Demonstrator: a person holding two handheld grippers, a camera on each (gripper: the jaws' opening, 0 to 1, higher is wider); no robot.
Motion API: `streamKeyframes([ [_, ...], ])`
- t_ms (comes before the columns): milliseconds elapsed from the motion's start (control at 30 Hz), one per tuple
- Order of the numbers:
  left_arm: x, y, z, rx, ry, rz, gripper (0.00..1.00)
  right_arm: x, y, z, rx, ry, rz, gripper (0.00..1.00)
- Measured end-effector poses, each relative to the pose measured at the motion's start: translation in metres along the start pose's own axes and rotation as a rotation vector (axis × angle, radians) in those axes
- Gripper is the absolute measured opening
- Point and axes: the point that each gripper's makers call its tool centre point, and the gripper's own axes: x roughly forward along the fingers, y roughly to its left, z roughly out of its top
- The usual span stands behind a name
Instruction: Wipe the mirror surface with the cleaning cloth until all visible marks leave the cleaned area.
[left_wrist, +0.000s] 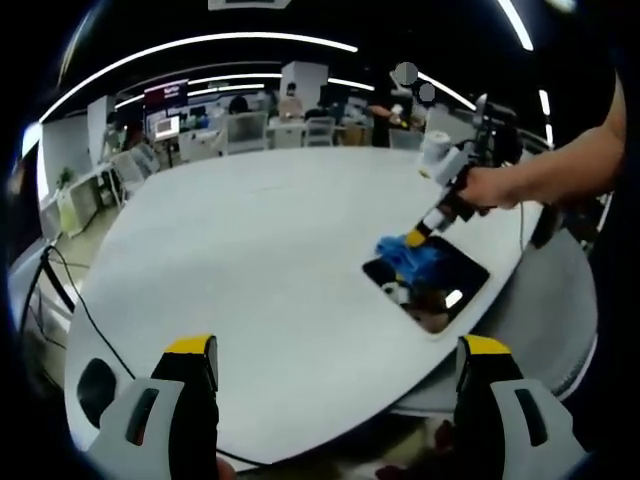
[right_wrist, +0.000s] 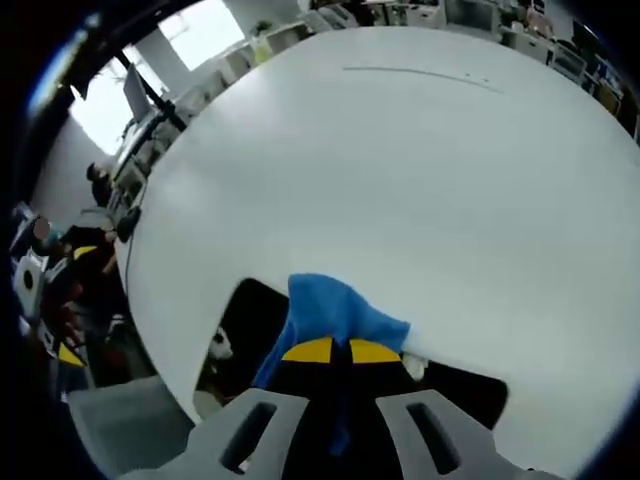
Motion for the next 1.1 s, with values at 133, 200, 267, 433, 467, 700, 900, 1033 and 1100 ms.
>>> streamKeyframes([
  [133, 0.000, -0.002, -0.001, -0.001, 0.002, 0.001, 1.00, -0.004, -0.009, -0.003, 0.006, -0.001, -0.009, 0.00],
  [200, 0.000, -0.004, 0.000, 0.002, 0.001, -0.001, 1.00, -0.005, -0.012, -0.005, 0.006, -0.001, -0.015, 0.00],
  [267, 0.001, -0.004, 0.002, 0.003, -0.002, -0.001, 1.00, -0.007, -0.016, -0.006, 0.007, 0.002, -0.022, 0.00],
  [433, 0.001, -0.005, 0.005, 0.006, -0.009, 0.002, 1.00, -0.010, -0.027, -0.010, 0.018, 0.005, -0.031, 0.00],
  [467, 0.001, -0.006, 0.004, 0.005, -0.009, 0.003, 1.00, -0.010, -0.026, -0.010, 0.016, 0.004, -0.032, 0.00],
  [700, -0.001, -0.009, 0.000, 0.007, -0.002, 0.008, 1.00, -0.011, -0.025, -0.010, 0.004, -0.030, -0.064, 0.00],
  [900, -0.001, -0.010, 0.008, 0.009, -0.024, 0.021, 1.00, -0.013, -0.022, -0.016, 0.066, -0.111, -0.086, 0.00],
  [1033, -0.003, -0.009, 0.011, 0.011, -0.034, 0.026, 1.00, -0.016, -0.017, -0.026, 0.076, -0.116, -0.093, 0.00],
  [1100, -0.003, -0.009, 0.010, 0.006, -0.034, 0.026, 1.00, -0.018, -0.013, -0.033, 0.075, -0.120, -0.091, 0.00],
])
